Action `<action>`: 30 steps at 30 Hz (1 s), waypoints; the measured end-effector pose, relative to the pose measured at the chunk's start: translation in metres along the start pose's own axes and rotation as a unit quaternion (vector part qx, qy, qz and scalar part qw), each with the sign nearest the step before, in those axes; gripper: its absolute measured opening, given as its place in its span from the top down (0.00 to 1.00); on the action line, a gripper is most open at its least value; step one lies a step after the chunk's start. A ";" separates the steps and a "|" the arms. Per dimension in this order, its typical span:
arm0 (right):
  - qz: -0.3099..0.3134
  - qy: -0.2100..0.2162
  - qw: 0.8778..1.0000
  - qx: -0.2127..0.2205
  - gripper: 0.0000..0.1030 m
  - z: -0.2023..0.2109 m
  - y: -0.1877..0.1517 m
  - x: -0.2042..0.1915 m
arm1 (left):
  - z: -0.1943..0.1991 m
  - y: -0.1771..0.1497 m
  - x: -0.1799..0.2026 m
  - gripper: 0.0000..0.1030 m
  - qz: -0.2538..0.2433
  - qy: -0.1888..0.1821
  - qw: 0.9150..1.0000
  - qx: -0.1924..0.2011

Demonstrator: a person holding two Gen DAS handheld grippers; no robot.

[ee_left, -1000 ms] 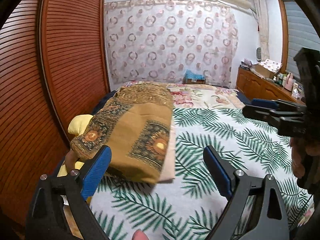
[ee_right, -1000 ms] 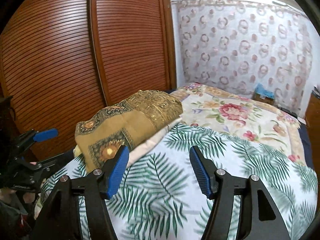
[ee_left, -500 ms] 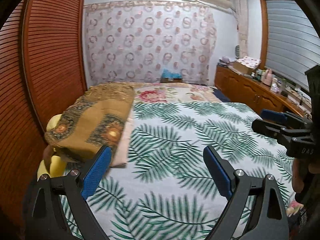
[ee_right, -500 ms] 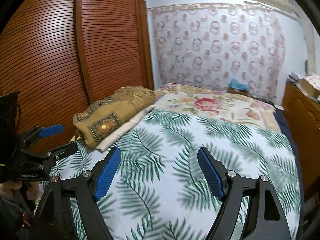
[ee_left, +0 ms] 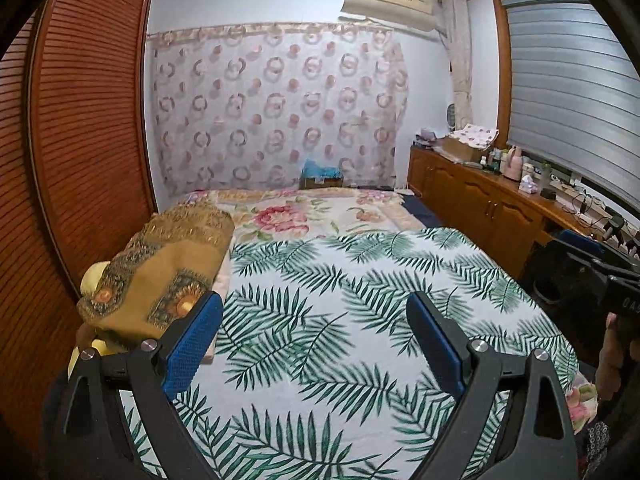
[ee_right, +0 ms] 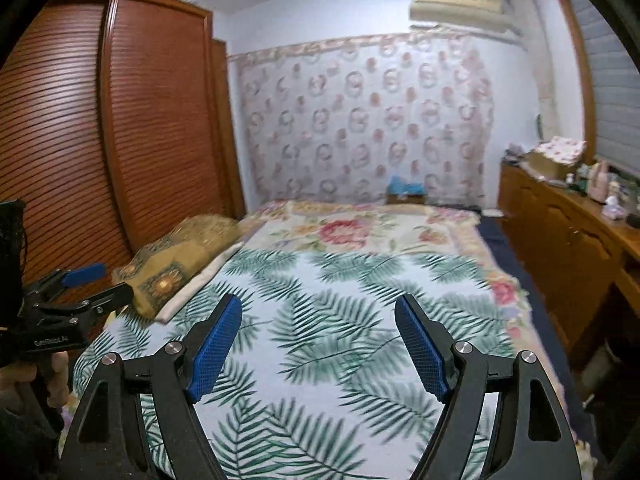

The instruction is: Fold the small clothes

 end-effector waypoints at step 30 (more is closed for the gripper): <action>-0.019 -0.026 0.999 0.025 0.22 0.021 -0.003 0.008 | 0.016 0.015 0.005 0.09 0.008 0.004 1.000 0.020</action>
Point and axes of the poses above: each gripper's, at about its wrist camera, not at the fingertips, and z roughly against the way its jaws point, x to its right, y to its top, the point moved 9 cm from there along -z, roughly the way its jaws point, and after that the axes turned 9 degrees about -x, right-handed, at the moved point
